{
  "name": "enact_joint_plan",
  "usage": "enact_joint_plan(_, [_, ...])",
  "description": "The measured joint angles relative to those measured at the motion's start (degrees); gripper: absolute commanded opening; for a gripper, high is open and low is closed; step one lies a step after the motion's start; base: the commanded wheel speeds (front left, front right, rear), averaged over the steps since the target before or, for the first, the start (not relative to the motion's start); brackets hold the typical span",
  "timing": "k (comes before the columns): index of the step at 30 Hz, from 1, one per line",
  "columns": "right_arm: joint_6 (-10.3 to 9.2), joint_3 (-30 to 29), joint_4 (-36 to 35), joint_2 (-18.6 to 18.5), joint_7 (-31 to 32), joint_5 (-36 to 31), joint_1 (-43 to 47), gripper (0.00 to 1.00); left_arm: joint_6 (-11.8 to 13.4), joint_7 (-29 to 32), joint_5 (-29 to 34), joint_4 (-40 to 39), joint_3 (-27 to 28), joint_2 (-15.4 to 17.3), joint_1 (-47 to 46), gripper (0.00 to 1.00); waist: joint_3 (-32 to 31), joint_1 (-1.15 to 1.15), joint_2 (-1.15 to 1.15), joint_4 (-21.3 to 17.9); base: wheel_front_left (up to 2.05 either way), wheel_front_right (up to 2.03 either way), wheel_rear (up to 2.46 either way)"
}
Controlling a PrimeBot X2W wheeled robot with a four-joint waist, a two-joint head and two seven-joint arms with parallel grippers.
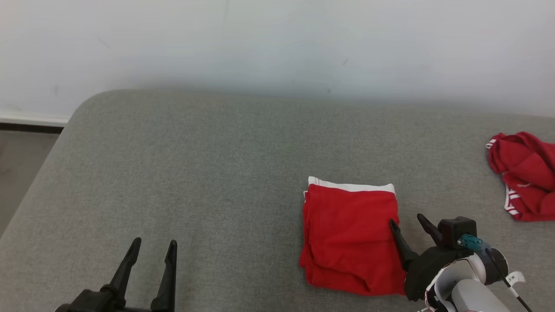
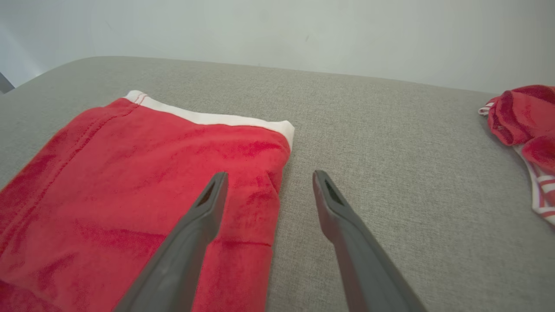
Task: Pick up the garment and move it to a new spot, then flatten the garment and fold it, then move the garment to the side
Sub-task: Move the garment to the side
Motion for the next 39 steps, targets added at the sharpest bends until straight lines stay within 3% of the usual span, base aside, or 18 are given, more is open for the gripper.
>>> enact_joint_plan(8, [0.00, 2.8, 12.6, 1.2, -2.4, 2.5, -4.6, 1.00, 0.0, -0.3, 0.0, 1.4, -0.7, 0.0, -1.9, 1.00, 2.5, 0.00, 0.00, 2.1, 0.00, 0.00, 0.00])
enact_joint_plan(14, [0.00, 4.6, 17.0, 2.1, -3.6, 4.8, -5.3, 0.96, -0.2, -0.3, -0.1, 2.1, -0.6, 0.1, -2.5, 1.00, 2.9, 0.00, 0.00, 2.7, 0.00, 0.00, 0.00])
enact_joint_plan(15, [0.00, 5.3, 17.4, 2.4, -3.6, 5.2, -5.4, 0.28, -0.2, -0.3, -0.1, 2.1, -0.5, 0.0, -2.5, 1.00, 2.9, 0.00, 0.00, 2.6, 0.00, 0.00, 0.00])
enact_joint_plan(16, [0.00, 5.9, 17.6, 2.5, -3.8, 6.0, -5.6, 0.00, -0.2, -0.3, -0.2, 2.1, -0.3, 0.0, -2.5, 1.00, 2.9, 0.00, 0.00, 2.4, 0.00, 0.00, 0.00])
enact_joint_plan(20, [0.00, 8.5, 18.1, 2.8, -3.9, 8.2, -6.4, 0.00, -0.2, -0.4, -0.2, 1.9, 0.2, -0.2, -2.5, 1.00, 2.9, 0.00, 0.00, 1.8, 0.00, 0.00, 0.00])
enact_joint_plan(26, [0.01, 12.0, 17.5, -0.4, -4.0, 10.3, -11.8, 0.00, -0.2, -0.4, 0.0, 0.6, 0.2, -1.0, -3.6, 1.00, 4.8, 0.00, 0.00, 1.0, 0.00, 0.00, 0.00])
enact_joint_plan(31, [0.01, 15.8, 16.3, -6.2, -3.0, 10.6, -18.2, 0.00, -0.2, -0.5, 0.5, -0.9, 0.6, -2.0, -5.7, 1.00, 8.2, 0.00, 0.00, 0.3, 0.00, 0.00, 0.00])
enact_joint_plan(39, [0.00, 21.4, 12.2, -18.6, -1.4, 11.2, -29.7, 0.00, -0.2, -0.5, 2.0, -3.8, 2.0, -3.2, -10.9, 1.00, 16.0, 0.01, 0.00, -2.0, 0.00, 0.00, 0.00])
